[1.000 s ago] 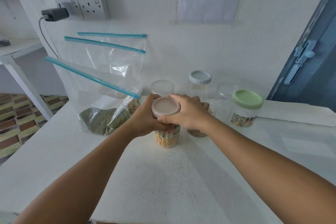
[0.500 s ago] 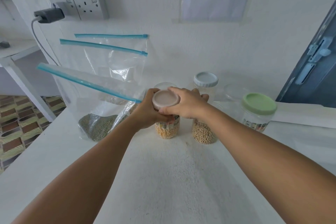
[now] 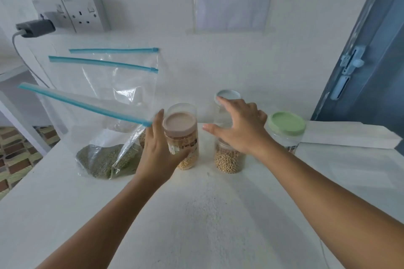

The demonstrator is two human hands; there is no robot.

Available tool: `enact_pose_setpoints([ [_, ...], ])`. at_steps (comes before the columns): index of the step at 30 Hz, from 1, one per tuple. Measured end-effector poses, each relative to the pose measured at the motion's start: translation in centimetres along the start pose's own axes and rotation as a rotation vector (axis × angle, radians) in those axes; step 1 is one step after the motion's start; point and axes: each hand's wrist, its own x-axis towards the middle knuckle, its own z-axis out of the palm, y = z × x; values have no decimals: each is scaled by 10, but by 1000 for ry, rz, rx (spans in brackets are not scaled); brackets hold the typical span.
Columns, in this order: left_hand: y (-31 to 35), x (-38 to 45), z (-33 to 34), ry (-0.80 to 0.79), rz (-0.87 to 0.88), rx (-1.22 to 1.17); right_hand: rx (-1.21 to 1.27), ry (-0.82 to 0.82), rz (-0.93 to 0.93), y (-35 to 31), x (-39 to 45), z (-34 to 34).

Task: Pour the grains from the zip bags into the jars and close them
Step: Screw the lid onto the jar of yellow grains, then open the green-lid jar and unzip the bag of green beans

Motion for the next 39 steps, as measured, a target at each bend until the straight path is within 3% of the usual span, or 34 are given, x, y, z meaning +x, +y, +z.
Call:
enact_pose_setpoints([
  [3, 38, -20, 6, 173, 139, 69, -38, 131, 46, 26, -10, -28],
  [5, 66, -19, 12, 173, 270, 75, -36, 170, 121, 47, -15, -44],
  [11, 132, 23, 64, -331, 253, -130, 152, 167, 354, 106, -33, -68],
  [15, 142, 51, 118, -515, 122, -187, 434, 40, 439, 135, -45, -68],
  [18, 142, 61, 145, -596, 63, -184, 509, -10, 421, 145, -51, -65],
  [24, 147, 65, 170, -425, 0, -196, 422, -35, 334, 158, -54, -61],
  [30, 155, 57, 175, -428, 8, -135, 388, -86, 302, 167, -51, -72],
  [35, 148, 42, 174, -472, -27, -339, 479, -168, 281, 171, -53, -80],
  [39, 147, 37, 171, -490, 10, -373, 483, -236, 257, 168, -55, -86],
])
